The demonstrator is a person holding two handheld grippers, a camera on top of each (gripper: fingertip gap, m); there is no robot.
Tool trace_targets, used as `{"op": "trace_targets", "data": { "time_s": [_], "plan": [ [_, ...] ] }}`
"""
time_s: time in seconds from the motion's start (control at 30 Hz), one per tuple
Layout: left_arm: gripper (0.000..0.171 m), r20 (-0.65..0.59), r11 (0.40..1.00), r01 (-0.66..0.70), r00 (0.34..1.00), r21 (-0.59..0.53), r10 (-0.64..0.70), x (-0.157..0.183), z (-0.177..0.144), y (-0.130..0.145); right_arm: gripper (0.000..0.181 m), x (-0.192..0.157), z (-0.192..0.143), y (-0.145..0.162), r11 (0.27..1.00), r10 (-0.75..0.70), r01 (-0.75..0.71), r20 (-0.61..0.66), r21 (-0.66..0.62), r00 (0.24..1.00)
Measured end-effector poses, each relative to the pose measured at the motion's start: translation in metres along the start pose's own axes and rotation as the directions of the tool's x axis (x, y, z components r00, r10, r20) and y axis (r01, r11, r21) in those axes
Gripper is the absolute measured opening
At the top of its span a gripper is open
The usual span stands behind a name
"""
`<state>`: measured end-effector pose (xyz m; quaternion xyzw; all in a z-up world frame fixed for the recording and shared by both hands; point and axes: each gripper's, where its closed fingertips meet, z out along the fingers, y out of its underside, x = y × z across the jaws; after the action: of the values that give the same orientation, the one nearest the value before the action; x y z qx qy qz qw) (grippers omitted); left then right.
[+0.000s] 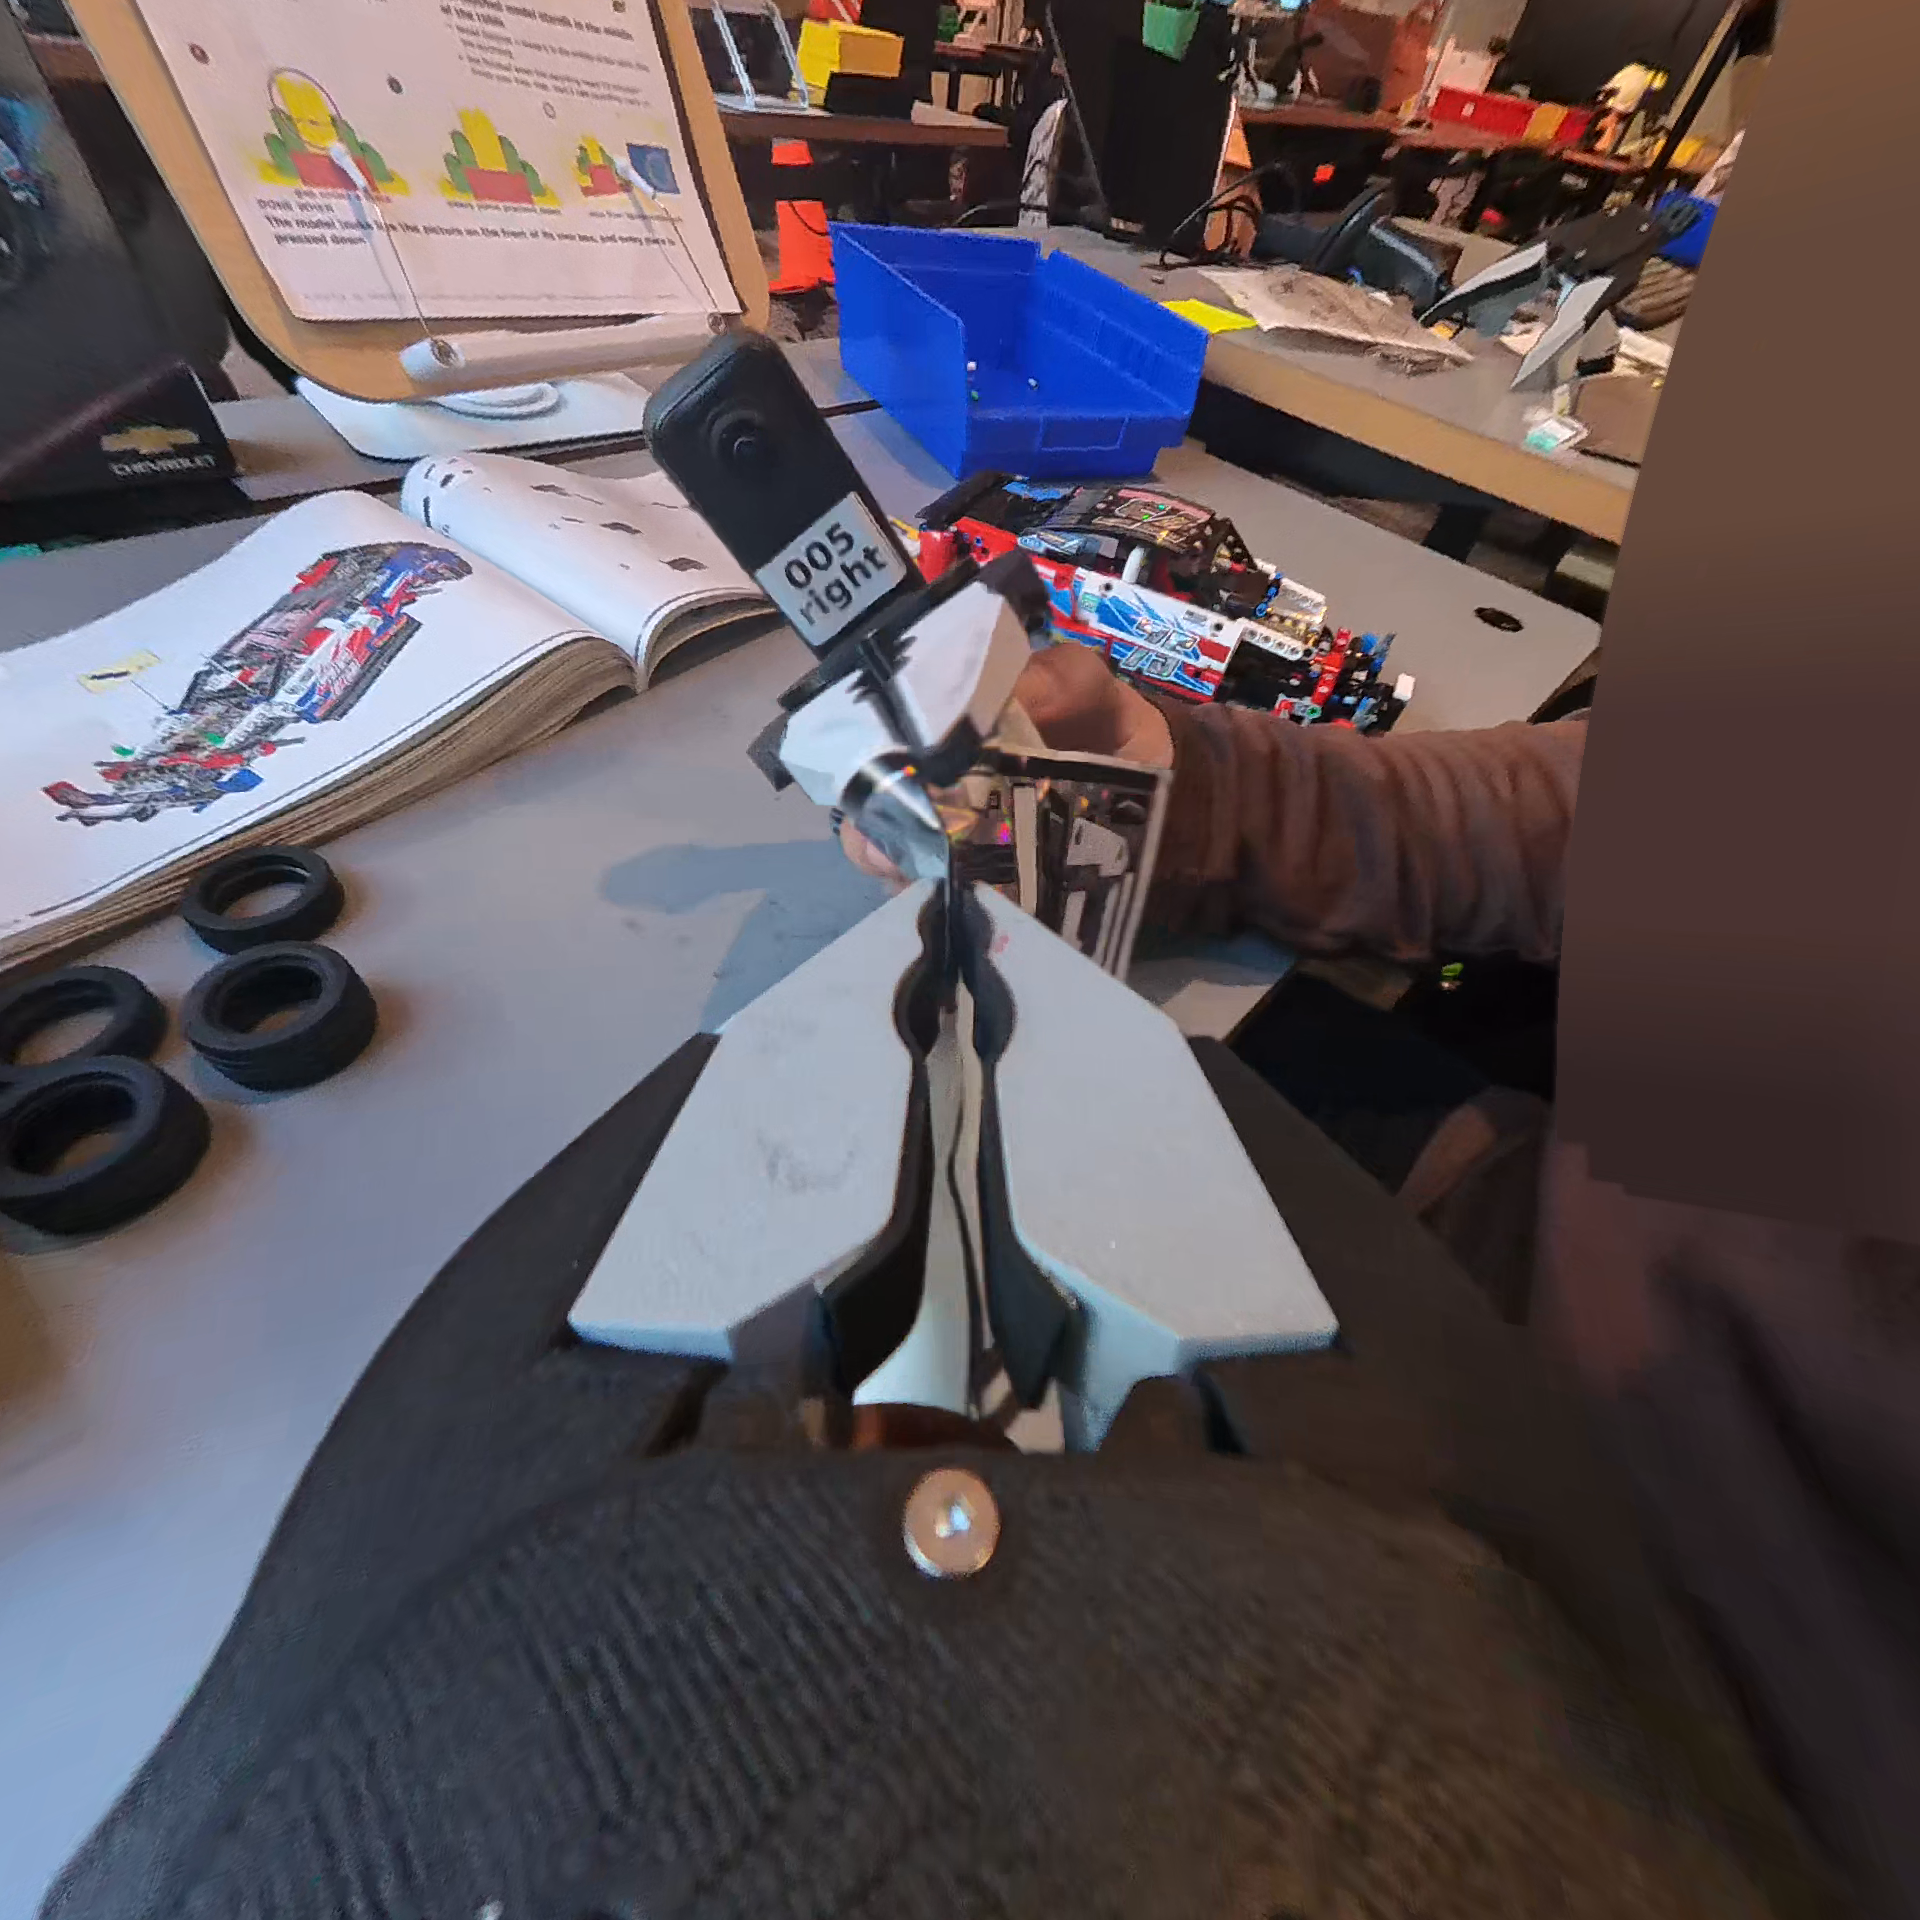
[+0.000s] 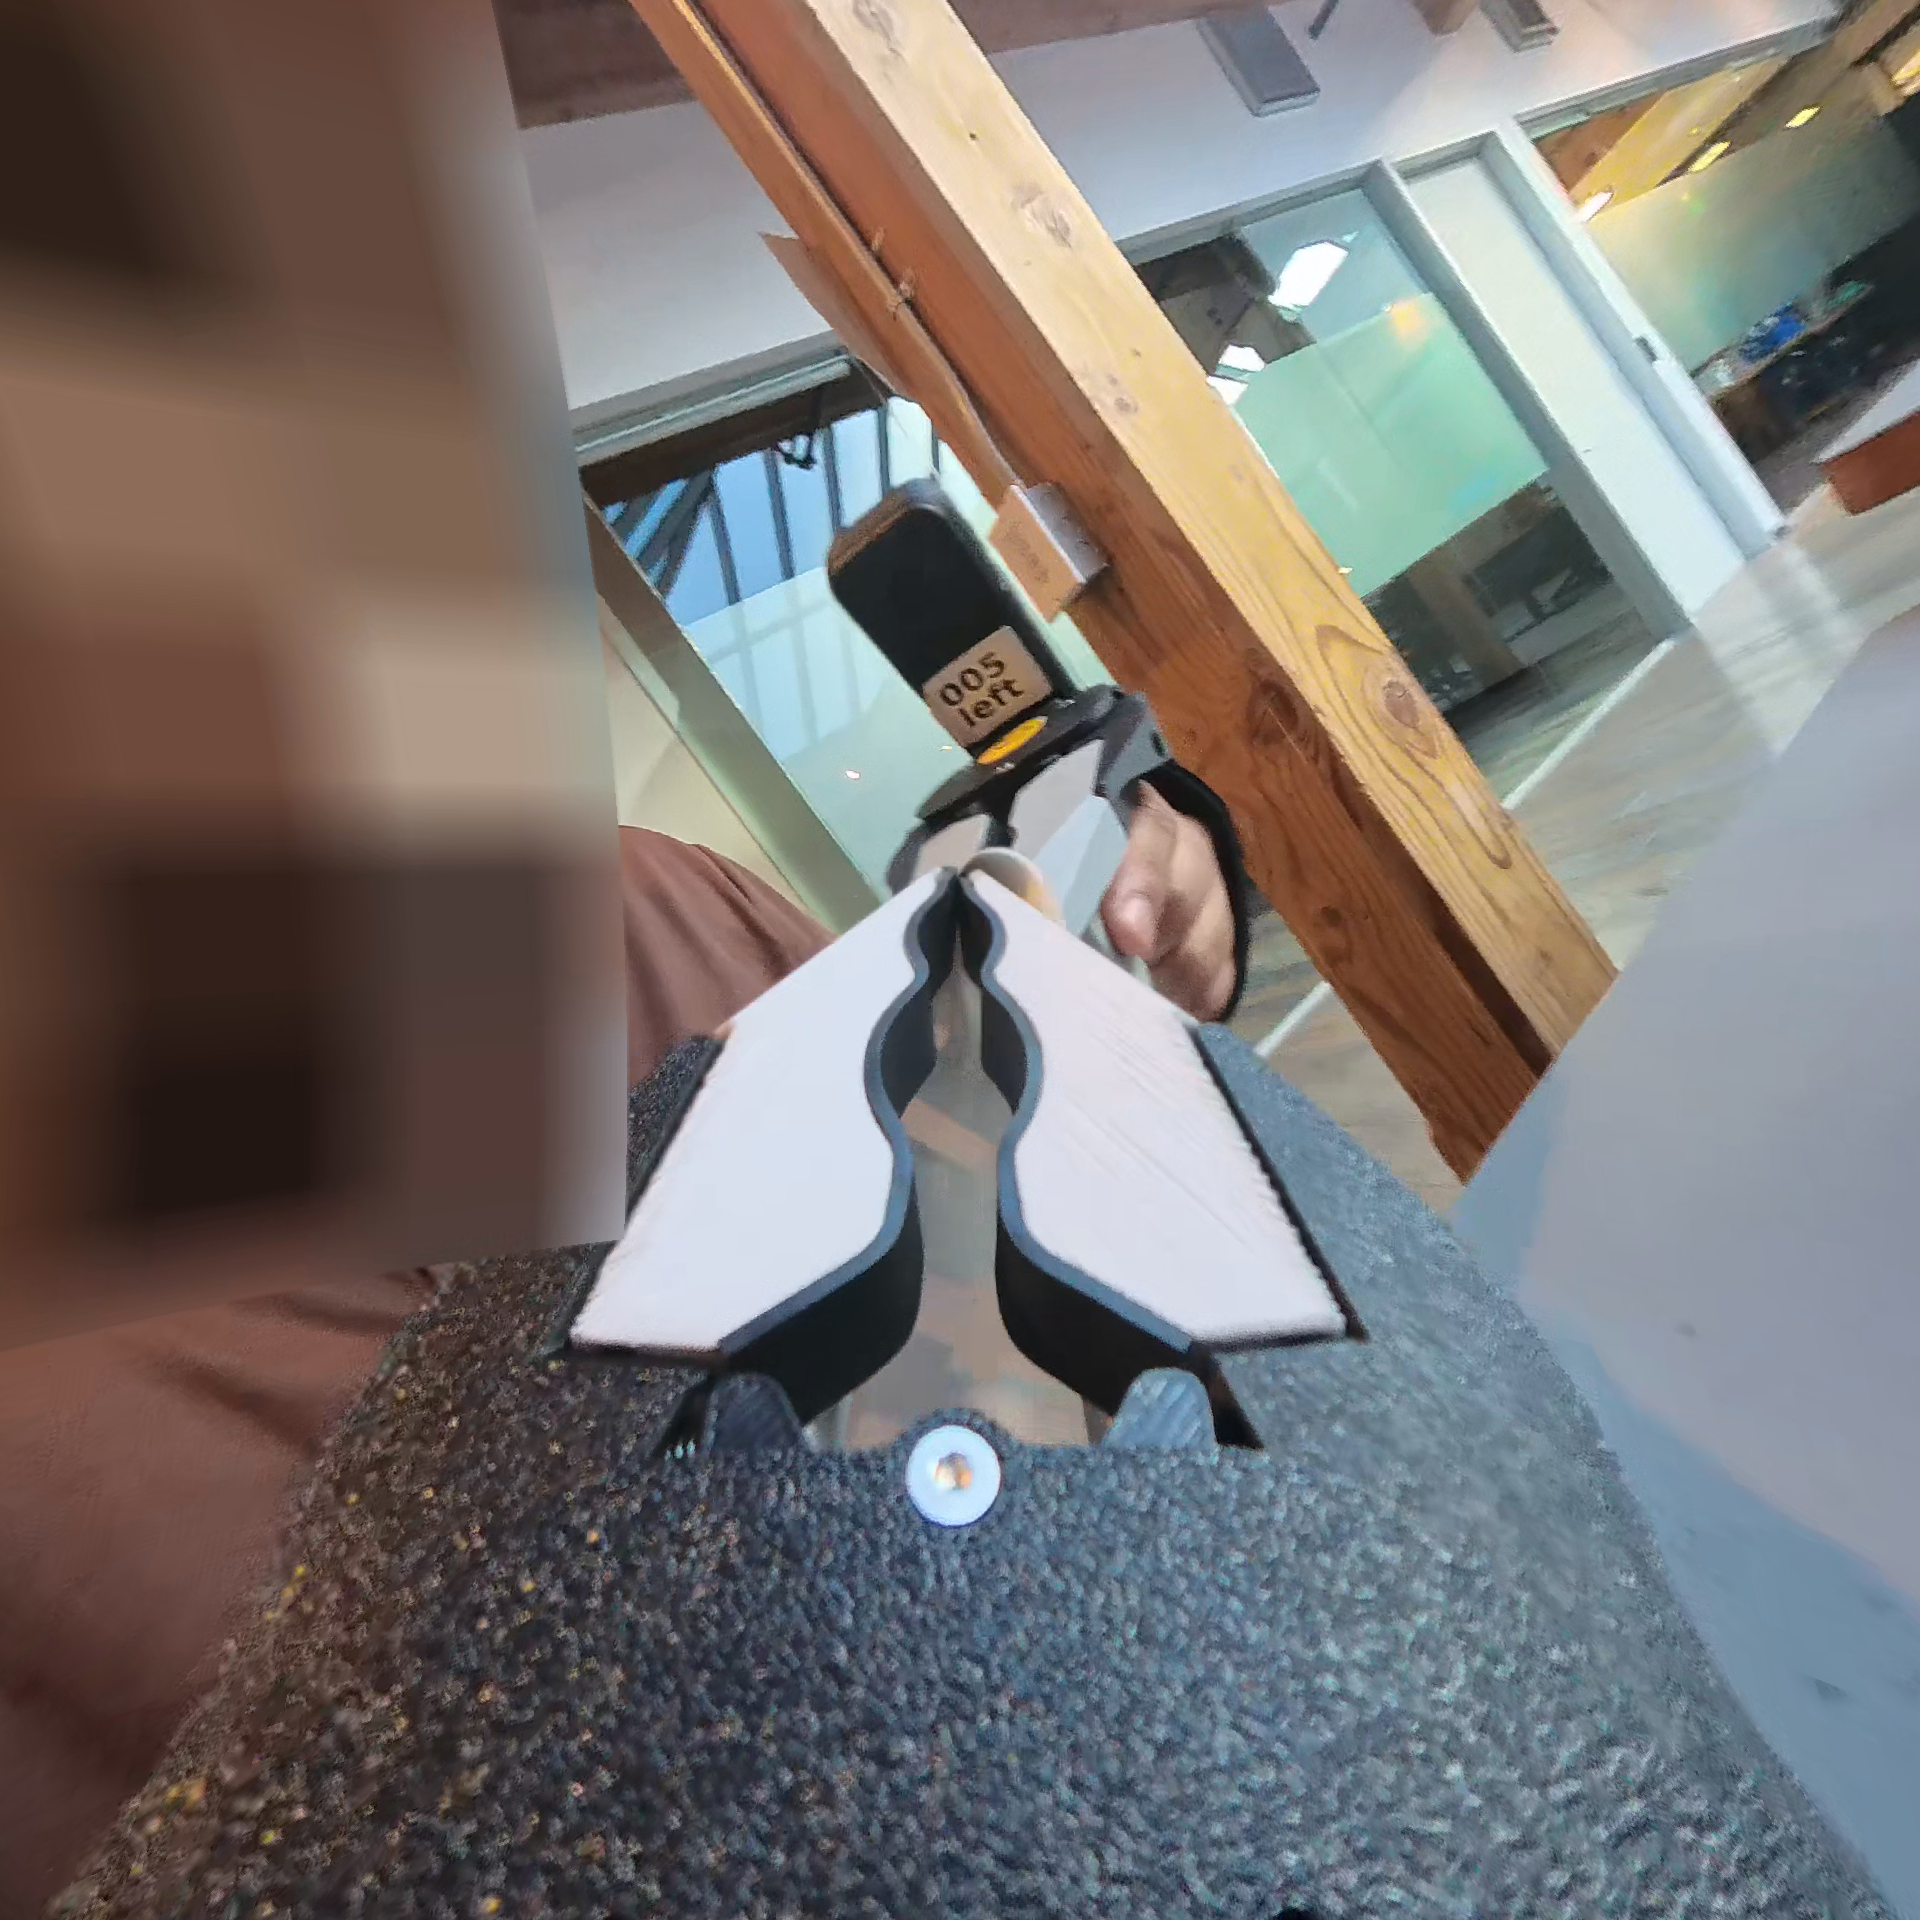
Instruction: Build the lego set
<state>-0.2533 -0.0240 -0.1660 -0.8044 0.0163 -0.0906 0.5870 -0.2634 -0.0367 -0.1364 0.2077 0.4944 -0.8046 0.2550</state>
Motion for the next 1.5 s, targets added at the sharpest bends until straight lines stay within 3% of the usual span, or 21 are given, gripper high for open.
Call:
{"op": "trace_targets", "data": {
  "time_s": [0.03, 0.17, 0.47, 0.57, 0.77, 1.0, 1.5],
  "plan": [
    [0.000, -0.004, 1.000, -0.006, 1.000, 0.004, 0.006, 0.001, -0.001, -0.001, 0.000, 0.004, -0.001, 0.001, 1.000, -0.016, 0.015, -0.034, -0.015, 0.999],
    [0.000, 0.008, 1.000, -0.010, 1.000, 0.026, 0.009, -0.001, -0.002, -0.002, 0.000, 0.011, -0.002, 0.004, 0.999, -0.023, 0.020, -0.082, -0.034, 0.996],
    [0.000, 0.042, 0.999, -0.033, 0.999, 0.014, 0.032, -0.008, -0.003, -0.001, 0.000, 0.000, -0.001, -0.002, 1.000, 0.011, -0.011, 0.004, 0.016, 1.000],
    [0.000, 0.098, 0.996, -0.078, 0.992, -0.036, 0.081, -0.014, -0.003, 0.005, 0.000, 0.010, -0.003, 0.000, 1.000, 0.006, -0.007, -0.065, -0.006, 0.998],
    [0.001, 0.115, 0.993, -0.079, 0.989, -0.088, 0.089, -0.015, -0.001, 0.011, 0.000, 0.018, -0.006, 0.003, 0.981, -0.181, 0.159, -0.225, -0.111, 0.957],
    [0.021, 0.164, 0.995, -0.085, 0.982, -0.059, 0.093, -0.021, -0.013, -0.001, 0.000, 0.013, -0.010, -0.003, 0.983, -0.180, 0.166, -0.214, -0.082, 0.960],
    [0.005, 0.098, 0.995, -0.083, 0.991, -0.054, 0.088, -0.013, -0.008, 0.003, 0.000, 0.018, -0.003, 0.010, 0.979, -0.175, 0.148, -0.214, -0.137, 0.961]
  ]
}}
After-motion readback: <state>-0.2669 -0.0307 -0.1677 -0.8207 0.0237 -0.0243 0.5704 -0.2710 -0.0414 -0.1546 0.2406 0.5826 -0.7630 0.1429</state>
